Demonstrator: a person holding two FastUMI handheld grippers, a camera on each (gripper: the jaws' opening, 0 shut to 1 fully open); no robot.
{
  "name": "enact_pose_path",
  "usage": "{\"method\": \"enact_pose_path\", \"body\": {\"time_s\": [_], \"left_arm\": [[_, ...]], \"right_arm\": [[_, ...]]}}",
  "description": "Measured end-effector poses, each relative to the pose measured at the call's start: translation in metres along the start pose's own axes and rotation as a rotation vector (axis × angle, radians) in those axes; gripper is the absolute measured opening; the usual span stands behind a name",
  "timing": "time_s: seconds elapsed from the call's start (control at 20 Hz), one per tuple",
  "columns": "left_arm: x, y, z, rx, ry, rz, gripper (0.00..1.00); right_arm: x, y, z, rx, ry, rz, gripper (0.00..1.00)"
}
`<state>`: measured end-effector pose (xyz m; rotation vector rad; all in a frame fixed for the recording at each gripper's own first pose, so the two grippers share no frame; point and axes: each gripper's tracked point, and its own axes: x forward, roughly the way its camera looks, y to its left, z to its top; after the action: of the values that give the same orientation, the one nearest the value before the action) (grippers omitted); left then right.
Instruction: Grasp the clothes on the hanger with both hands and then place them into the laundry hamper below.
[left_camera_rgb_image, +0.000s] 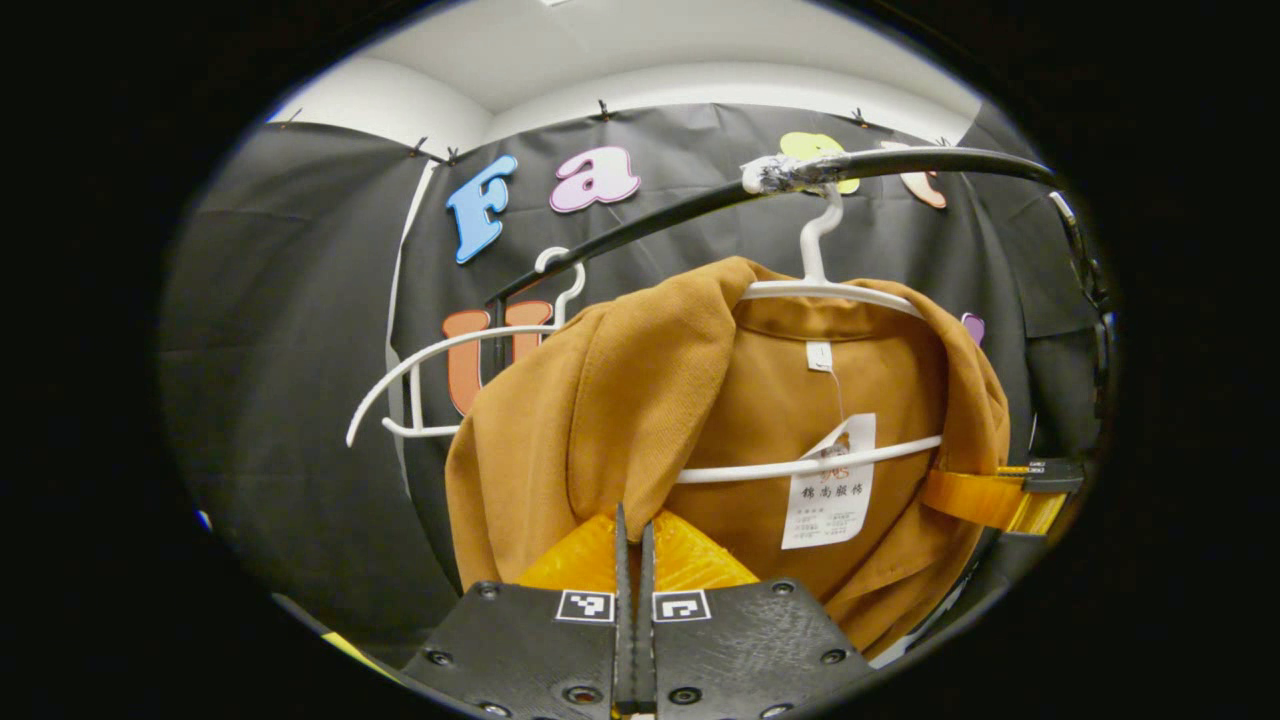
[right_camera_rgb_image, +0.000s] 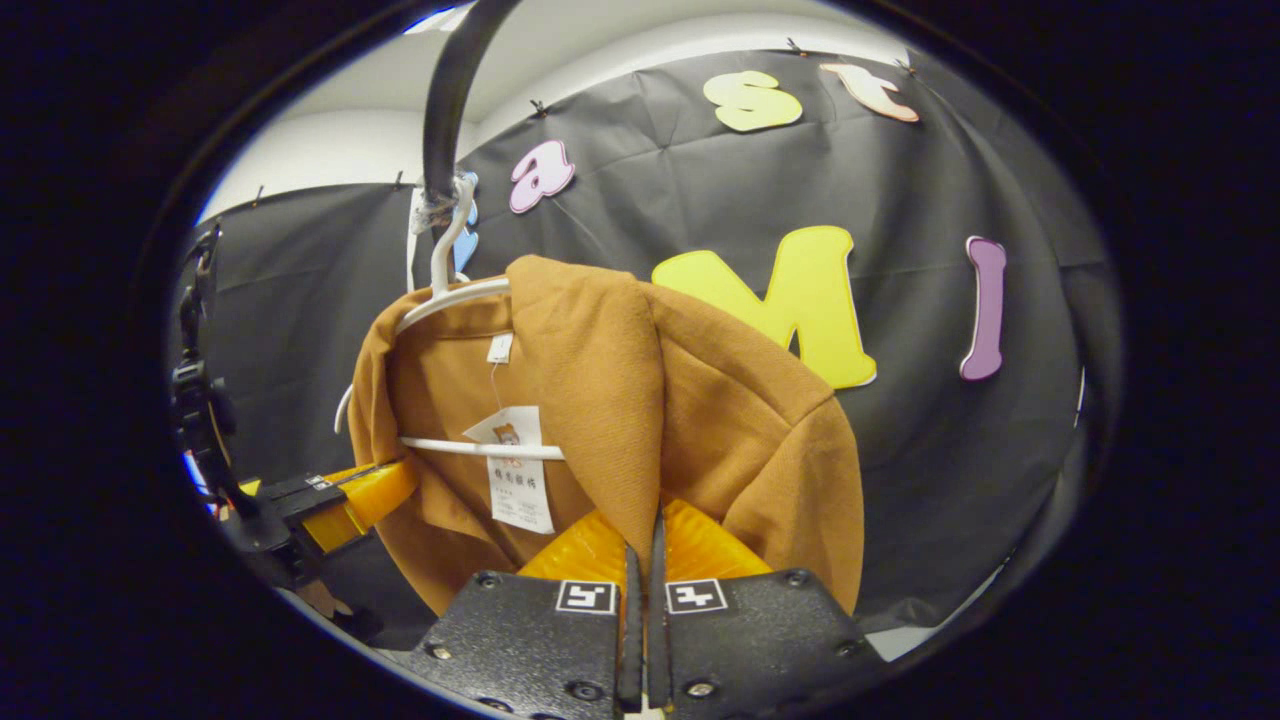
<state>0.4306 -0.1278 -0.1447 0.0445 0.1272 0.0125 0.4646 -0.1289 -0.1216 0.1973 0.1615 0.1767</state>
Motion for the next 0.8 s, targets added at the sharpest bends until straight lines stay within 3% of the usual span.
{"method": "enact_pose_path", "body": {"time_s": [0.4,0.6,0.8], "left_arm": [[-0.004,0.012,0.004,0.014,-0.01,-0.009,0.0],[-0.004,0.026,0.013,0.005,-0.02,-0.01,0.0],[-0.006,0.03,0.031,0.003,-0.047,-0.026,0.0]], "right_arm": [[-0.001,-0.009,0.003,0.091,0.023,0.166,0.05],[-0.005,-0.015,0.013,0.21,0.034,0.266,0.05],[-0.024,0.002,0.035,0.286,0.004,0.446,0.05]]}}
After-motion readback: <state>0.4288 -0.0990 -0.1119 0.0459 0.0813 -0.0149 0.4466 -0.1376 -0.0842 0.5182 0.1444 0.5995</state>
